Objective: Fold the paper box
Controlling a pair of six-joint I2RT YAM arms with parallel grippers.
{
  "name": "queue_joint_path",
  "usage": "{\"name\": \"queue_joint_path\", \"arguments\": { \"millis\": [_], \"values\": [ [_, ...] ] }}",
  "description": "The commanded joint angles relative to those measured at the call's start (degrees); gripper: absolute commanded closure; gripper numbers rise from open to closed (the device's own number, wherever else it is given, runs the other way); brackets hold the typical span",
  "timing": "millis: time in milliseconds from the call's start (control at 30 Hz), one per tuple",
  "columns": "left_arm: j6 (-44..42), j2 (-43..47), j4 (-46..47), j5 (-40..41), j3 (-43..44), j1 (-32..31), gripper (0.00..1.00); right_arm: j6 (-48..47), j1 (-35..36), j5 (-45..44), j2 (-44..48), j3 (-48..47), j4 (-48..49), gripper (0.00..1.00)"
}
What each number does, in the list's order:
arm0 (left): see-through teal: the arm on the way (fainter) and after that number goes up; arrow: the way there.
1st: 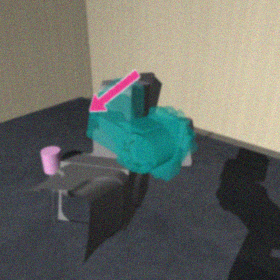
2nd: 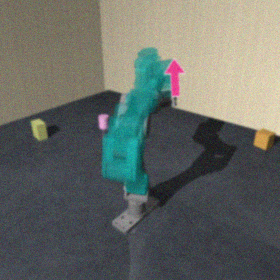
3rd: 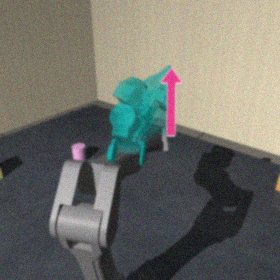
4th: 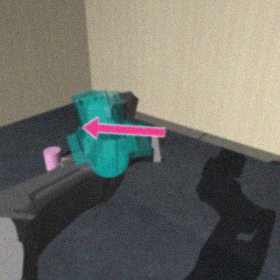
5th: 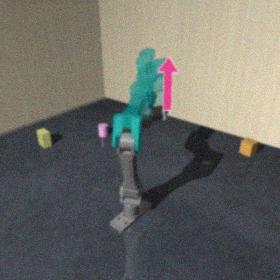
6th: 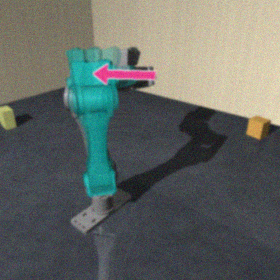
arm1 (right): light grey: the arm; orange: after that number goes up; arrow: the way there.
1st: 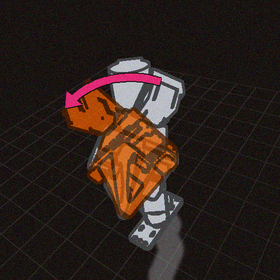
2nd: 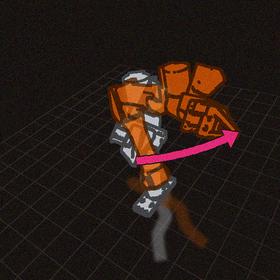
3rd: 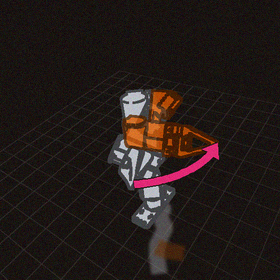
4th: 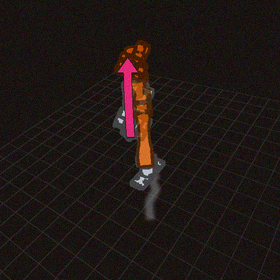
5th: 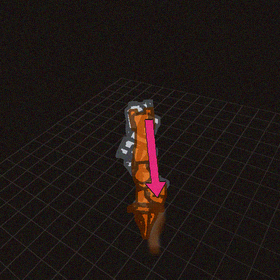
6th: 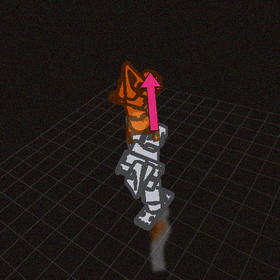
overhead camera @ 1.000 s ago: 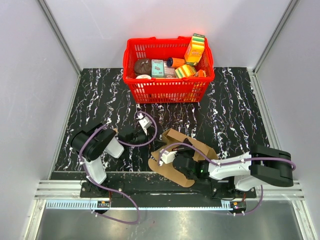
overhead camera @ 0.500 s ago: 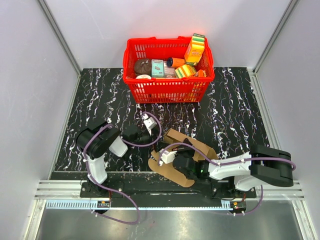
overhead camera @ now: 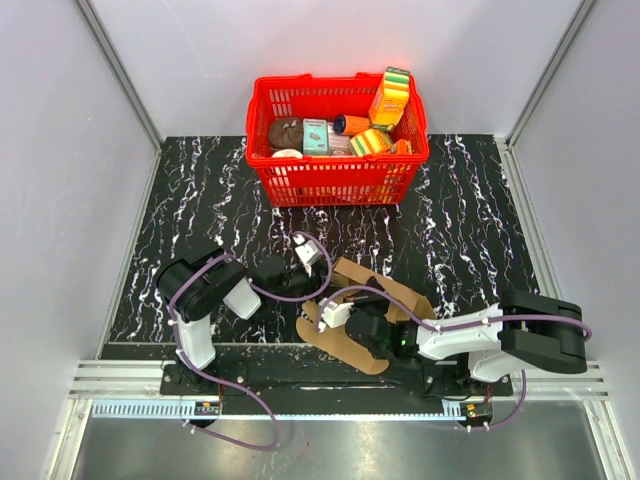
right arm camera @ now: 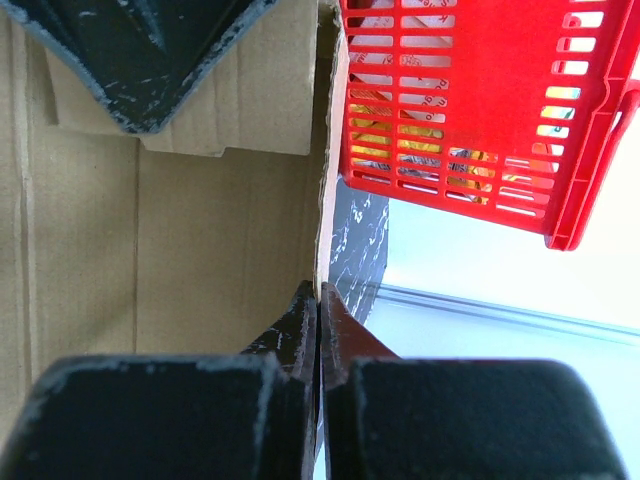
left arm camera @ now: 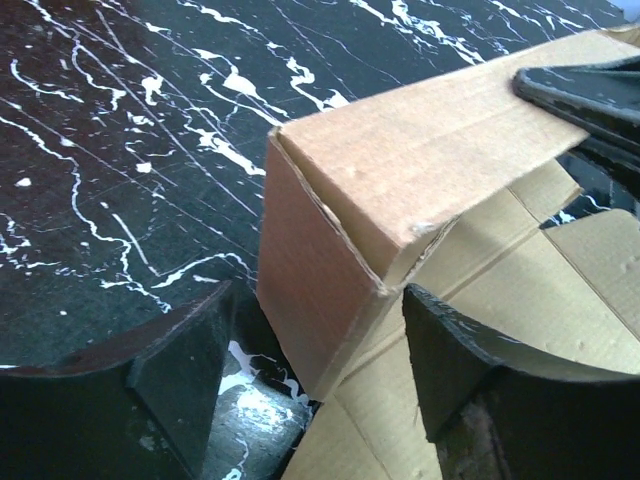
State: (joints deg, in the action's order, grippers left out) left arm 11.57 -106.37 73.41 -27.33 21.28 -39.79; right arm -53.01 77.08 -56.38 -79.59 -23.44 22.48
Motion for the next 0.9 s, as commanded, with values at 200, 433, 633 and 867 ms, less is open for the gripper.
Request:
{"name": "queue_joint_path", "arguments": {
  "millis": [200,433,633,867],
  "values": [
    [-2.3,-0.3,14.6,4.7,0.8,-0.2,0.41,2.6,1.5,0.8,-0.5,-1.1,0.8,1.00],
    [-1.5,-0.3,14.6,4.7,1.6,-0.3,0.52,2.9,1.8,0.8,-1.0,-1.2,0.8,1.00],
    [-1.1,0.4,14.0,6.9,1.5,-2.2,0.59,3.2,2.3,0.6,-2.3,-2.0,1.1,0.98],
    [-1.7,0.7,13.9,11.2,0.5,-4.2,0.69,3.7,2.6,0.5,-2.8,-2.4,1.2,0.96]
  ]
}}
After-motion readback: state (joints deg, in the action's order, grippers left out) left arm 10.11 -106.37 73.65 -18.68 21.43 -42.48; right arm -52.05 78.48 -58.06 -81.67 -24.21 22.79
